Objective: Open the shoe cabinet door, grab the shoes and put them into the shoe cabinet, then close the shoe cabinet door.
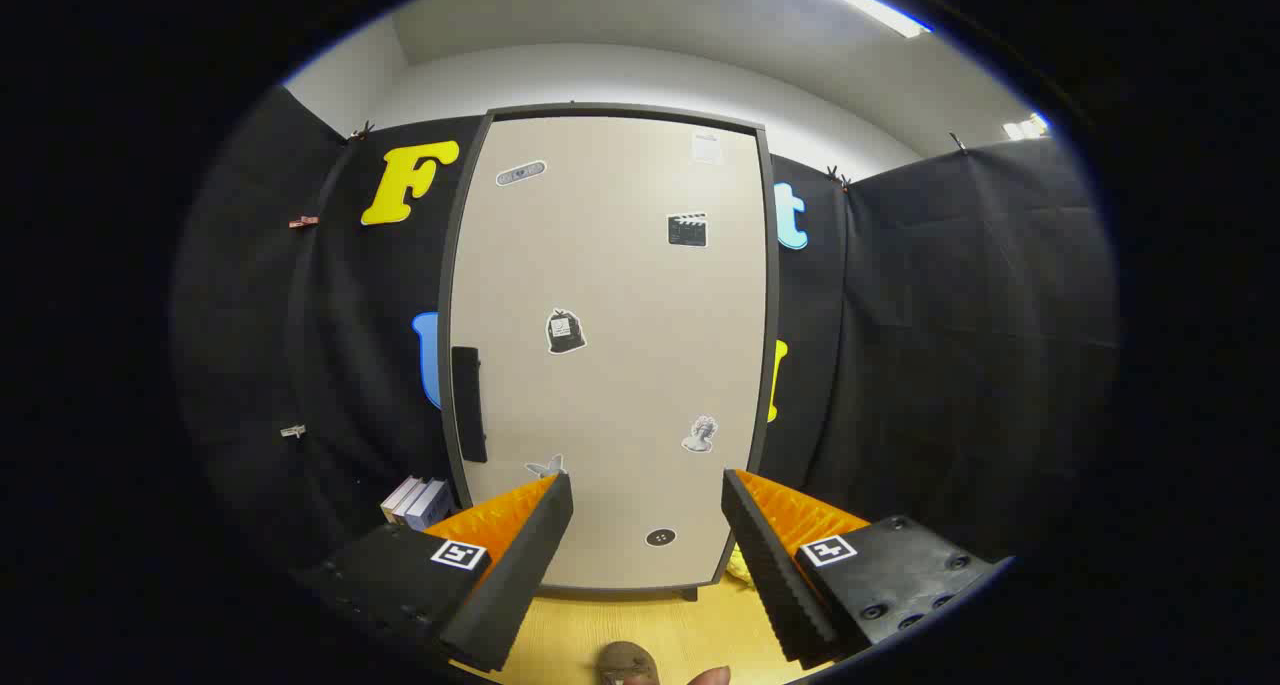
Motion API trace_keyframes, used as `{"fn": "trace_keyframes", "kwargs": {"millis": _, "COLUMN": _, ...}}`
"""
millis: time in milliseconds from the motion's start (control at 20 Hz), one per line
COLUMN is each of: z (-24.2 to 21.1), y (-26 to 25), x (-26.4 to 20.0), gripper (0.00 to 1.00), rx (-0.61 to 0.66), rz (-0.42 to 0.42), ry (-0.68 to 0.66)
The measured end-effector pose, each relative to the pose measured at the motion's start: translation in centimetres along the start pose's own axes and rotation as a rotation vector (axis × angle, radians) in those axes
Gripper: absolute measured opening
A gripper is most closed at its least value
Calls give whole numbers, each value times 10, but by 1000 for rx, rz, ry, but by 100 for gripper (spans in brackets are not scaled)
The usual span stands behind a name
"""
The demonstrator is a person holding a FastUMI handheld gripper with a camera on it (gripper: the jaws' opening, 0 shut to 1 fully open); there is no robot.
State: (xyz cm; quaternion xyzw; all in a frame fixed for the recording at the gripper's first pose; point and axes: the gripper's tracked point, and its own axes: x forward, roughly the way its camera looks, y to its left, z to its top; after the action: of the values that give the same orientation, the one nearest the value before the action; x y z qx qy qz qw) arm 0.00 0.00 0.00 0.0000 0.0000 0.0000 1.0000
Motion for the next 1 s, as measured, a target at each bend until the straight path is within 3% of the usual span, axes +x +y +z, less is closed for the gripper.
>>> {"fn": "trace_keyframes", "kwargs": {"millis": 1000, "z": 0, "y": 3, "x": 16, "gripper": 98, "rx": 37, "rz": -10, "ry": -5}}
